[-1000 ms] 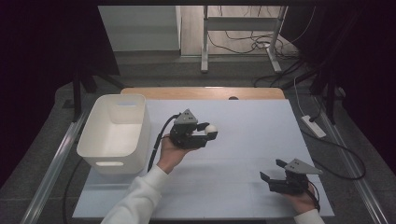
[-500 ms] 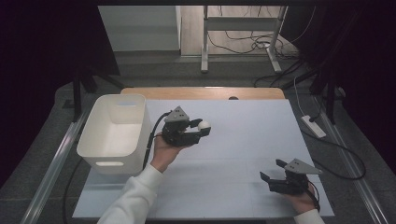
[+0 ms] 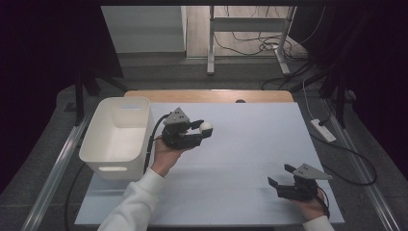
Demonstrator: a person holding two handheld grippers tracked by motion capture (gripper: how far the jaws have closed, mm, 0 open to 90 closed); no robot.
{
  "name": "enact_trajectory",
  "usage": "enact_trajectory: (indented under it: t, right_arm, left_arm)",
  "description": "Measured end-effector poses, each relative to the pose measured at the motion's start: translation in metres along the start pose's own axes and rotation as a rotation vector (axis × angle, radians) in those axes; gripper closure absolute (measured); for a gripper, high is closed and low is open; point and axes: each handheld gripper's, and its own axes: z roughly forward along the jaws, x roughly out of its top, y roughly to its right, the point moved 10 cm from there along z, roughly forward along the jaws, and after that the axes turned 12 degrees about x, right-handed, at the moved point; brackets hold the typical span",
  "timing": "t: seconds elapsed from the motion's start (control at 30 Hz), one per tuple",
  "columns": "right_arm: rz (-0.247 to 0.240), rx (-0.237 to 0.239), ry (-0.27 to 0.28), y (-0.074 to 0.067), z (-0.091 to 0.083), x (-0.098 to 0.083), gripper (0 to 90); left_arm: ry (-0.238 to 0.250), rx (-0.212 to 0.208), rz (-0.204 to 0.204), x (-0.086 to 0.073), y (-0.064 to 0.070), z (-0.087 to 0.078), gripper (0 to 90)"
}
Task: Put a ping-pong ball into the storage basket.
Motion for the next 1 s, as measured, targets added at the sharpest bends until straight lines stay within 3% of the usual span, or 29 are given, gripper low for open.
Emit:
enact_trajectory:
  t: [1.0]
  right_arm:
    - [-0.002,-0.002,0.003,0.000,-0.001,0.001,15.8]
  left_arm:
    - [0.034,0.086,-0.034,0.010,-0.038,-0.029,51.0]
